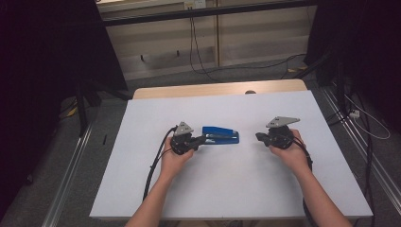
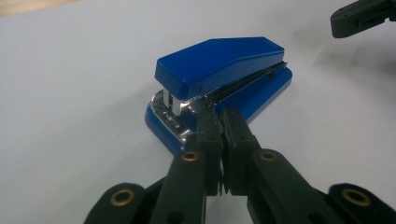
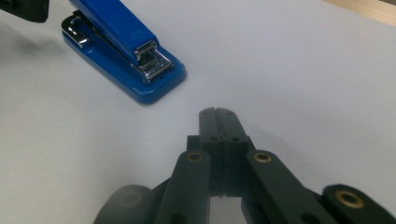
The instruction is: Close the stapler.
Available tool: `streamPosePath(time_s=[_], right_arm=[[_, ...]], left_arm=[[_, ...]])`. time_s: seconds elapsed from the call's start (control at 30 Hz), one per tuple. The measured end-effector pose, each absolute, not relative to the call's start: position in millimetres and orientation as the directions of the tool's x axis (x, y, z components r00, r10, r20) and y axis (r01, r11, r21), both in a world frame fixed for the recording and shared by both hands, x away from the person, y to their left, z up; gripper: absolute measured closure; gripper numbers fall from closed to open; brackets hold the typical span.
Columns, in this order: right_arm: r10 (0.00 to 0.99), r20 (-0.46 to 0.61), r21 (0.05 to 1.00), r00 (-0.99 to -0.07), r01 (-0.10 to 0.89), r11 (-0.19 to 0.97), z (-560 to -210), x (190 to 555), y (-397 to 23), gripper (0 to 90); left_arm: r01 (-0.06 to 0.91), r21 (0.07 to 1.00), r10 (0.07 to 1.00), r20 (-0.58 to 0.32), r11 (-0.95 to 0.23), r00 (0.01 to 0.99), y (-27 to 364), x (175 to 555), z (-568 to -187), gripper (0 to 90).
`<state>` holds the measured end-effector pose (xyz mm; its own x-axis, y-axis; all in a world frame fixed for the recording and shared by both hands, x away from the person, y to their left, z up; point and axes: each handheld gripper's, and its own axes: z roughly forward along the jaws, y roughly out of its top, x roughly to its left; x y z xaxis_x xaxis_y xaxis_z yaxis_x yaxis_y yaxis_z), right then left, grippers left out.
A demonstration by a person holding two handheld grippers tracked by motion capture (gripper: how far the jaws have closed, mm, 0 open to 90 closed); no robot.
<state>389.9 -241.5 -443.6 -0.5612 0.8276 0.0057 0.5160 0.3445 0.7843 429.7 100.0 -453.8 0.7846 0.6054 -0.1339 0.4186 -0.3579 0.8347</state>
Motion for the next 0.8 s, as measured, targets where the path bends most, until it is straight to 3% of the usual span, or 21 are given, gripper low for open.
streamPosePath(time_s=[0.17, 0.4, 0.53, 0.8], right_arm=[[0.829, 0.022, 0.795, -0.559, 0.512, 0.324, -443, 385, -241, 81.6], [0.820, 0.071, 0.820, -0.569, 0.501, 0.277, -442, 375, -239, 63.3], [0.819, 0.074, 0.826, -0.568, 0.496, 0.269, -442, 368, -238, 52.9], [0.819, 0.065, 0.823, -0.570, 0.494, 0.279, -444, 351, -238, 42.5]], left_arm=[[0.432, 0.837, 0.618, -0.150, -0.336, 0.772, 105, 427, -451, 73.9], [0.465, 0.829, 0.629, -0.188, -0.310, 0.754, 116, 420, -444, 41.4], [0.439, 0.851, 0.619, -0.184, -0.288, 0.763, 125, 415, -438, 34.8], [0.452, 0.843, 0.620, -0.194, -0.291, 0.761, 140, 405, -436, 25.2]])
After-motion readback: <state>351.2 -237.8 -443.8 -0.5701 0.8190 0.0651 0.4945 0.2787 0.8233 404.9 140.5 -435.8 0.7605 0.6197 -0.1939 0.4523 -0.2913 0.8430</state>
